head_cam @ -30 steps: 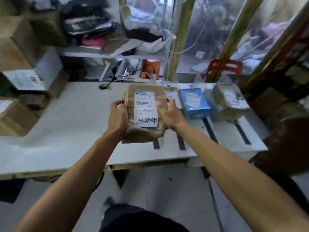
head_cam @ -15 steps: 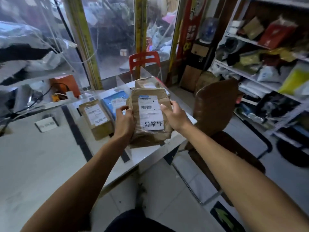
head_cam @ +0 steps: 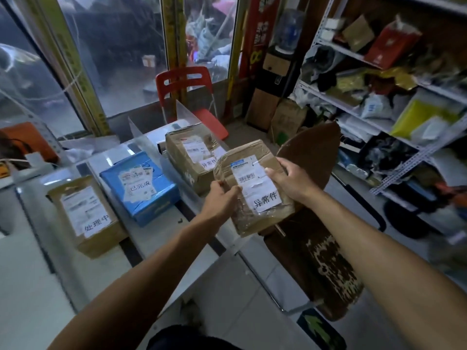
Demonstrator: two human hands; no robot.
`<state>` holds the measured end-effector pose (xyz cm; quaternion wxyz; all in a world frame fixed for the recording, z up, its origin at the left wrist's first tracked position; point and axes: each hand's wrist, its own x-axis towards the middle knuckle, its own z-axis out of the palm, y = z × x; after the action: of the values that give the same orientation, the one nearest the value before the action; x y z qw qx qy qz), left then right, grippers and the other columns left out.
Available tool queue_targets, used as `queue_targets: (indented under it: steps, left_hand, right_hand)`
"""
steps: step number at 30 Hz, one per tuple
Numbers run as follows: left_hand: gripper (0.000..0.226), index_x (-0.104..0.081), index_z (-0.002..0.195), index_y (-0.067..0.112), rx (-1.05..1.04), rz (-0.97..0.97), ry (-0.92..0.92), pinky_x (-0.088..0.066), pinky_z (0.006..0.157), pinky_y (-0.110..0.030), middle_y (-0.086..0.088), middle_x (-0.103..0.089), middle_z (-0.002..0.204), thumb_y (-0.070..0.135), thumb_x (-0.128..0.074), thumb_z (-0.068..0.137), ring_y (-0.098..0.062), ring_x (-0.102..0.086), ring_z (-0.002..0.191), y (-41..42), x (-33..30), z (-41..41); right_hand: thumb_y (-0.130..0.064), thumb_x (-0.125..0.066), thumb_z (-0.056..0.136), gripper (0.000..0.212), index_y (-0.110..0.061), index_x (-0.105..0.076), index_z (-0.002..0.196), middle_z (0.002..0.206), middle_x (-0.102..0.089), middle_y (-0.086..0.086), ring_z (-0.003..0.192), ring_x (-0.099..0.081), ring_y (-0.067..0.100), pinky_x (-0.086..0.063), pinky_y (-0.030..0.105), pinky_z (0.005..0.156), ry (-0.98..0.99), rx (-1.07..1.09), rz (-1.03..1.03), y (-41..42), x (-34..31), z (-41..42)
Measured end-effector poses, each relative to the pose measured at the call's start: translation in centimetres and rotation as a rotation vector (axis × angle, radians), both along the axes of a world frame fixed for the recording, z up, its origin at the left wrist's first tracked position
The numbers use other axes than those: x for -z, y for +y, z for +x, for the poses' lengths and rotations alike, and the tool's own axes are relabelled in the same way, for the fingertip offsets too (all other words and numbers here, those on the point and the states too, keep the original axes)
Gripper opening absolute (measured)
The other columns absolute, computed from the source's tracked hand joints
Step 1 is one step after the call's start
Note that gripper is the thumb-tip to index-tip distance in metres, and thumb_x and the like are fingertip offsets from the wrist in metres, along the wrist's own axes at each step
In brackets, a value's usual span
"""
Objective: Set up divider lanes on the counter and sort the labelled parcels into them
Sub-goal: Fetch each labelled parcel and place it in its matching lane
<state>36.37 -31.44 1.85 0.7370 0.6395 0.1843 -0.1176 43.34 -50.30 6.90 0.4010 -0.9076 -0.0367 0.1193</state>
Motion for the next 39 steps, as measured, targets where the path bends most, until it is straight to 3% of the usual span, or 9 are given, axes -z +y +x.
queue_targets:
  steps: [7,11,15,20,23,26,32,36,39]
  left_hand:
    - [0.023,-0.061,0.119,0.007,0.142,0.127,0.108,-0.052,0.051,-0.02,-0.004,-0.074,0.089,0.018,-0.052,0.102,-0.007,-0.073,0.063,0.5,1.5,3.7]
    - [0.018,-0.062,0.109,0.014,0.248,0.176,0.221,-0.053,0.07,-0.029,-0.003,-0.073,0.09,0.023,-0.048,0.103,-0.015,-0.07,0.079,1.2,1.8,4.9]
    - [0.021,-0.06,0.112,0.013,0.2,0.179,0.289,-0.055,0.058,-0.025,-0.004,-0.072,0.089,0.026,-0.046,0.105,-0.015,-0.071,0.074,1.4,1.9,5.8]
    - [0.081,0.001,0.155,0.008,0.09,0.202,0.349,-0.058,0.054,-0.028,-0.014,-0.069,0.106,0.031,-0.054,0.101,-0.024,-0.076,0.085,0.9,2.3,6.5]
    - [0.064,-0.026,0.15,0.005,0.045,0.151,0.399,-0.064,0.069,-0.04,-0.016,-0.07,0.107,0.032,-0.055,0.1,-0.027,-0.076,0.087,0.2,2.6,6.8]
    - [0.025,-0.055,0.118,0.009,-0.012,0.082,0.415,-0.063,0.085,-0.044,-0.014,-0.071,0.103,0.029,-0.05,0.105,-0.026,-0.073,0.092,-0.9,2.3,6.9]
    - [0.027,-0.058,0.122,0.008,-0.135,0.115,0.418,-0.06,0.072,-0.032,-0.015,-0.071,0.113,0.026,-0.048,0.105,-0.024,-0.072,0.098,-3.1,2.4,7.3]
    - [0.02,-0.063,0.112,0.009,-0.209,0.145,0.4,-0.058,0.095,-0.042,-0.017,-0.071,0.117,0.021,-0.048,0.104,-0.028,-0.07,0.107,-4.6,2.7,7.2]
    - [0.017,-0.064,0.105,0.009,-0.248,0.156,0.384,-0.057,0.098,-0.044,-0.019,-0.071,0.115,0.016,-0.048,0.104,-0.03,-0.07,0.108,-5.7,2.9,6.7]
  right_hand:
    - [-0.047,-0.056,0.1,0.048,-0.037,-0.048,0.146,0.12,-0.068,-0.009,0.102,-0.067,0.009,-0.057,0.039,0.091,0.095,-0.087,-0.126,0.3,2.3,3.2]
    - [-0.05,-0.054,0.1,0.051,-0.038,-0.043,0.148,0.123,-0.068,-0.01,0.107,-0.067,0.011,-0.055,0.044,0.096,0.17,-0.159,-0.172,0.5,3.7,3.8]
    - [-0.051,-0.052,0.101,0.052,-0.036,-0.042,0.149,0.127,-0.067,-0.009,0.111,-0.066,0.012,-0.054,0.044,0.098,0.187,-0.204,-0.146,0.8,5.1,4.2]
    - [-0.051,-0.051,0.102,0.053,-0.032,-0.039,0.151,0.131,-0.064,-0.007,0.113,-0.063,0.014,-0.053,0.041,0.097,0.222,-0.283,-0.129,1.2,7.0,5.5]
    - [-0.047,-0.051,0.103,0.053,-0.031,-0.036,0.151,0.135,-0.063,-0.001,0.114,-0.064,0.018,-0.054,0.041,0.095,0.235,-0.344,-0.143,1.3,8.4,6.2]
    - [-0.041,-0.049,0.106,0.054,-0.028,-0.029,0.154,0.134,-0.062,0.006,0.107,-0.065,0.019,-0.055,0.038,0.089,0.271,-0.37,-0.133,1.4,9.9,6.5]
    - [-0.029,-0.046,0.108,0.06,-0.025,-0.016,0.16,0.115,-0.06,0.002,0.083,-0.063,0.007,-0.05,0.022,0.061,0.263,-0.415,-0.121,1.1,11.4,8.1]
    - [-0.022,-0.051,0.104,0.071,-0.021,-0.011,0.162,0.152,-0.035,0.013,0.134,-0.045,0.028,-0.044,0.045,0.11,0.148,-0.514,-0.201,0.6,12.8,8.0]
    - [-0.021,-0.05,0.103,0.064,-0.019,-0.019,0.159,0.156,-0.024,0.013,0.142,-0.031,0.031,-0.036,0.049,0.117,0.087,-0.57,-0.231,0.1,13.6,7.6]
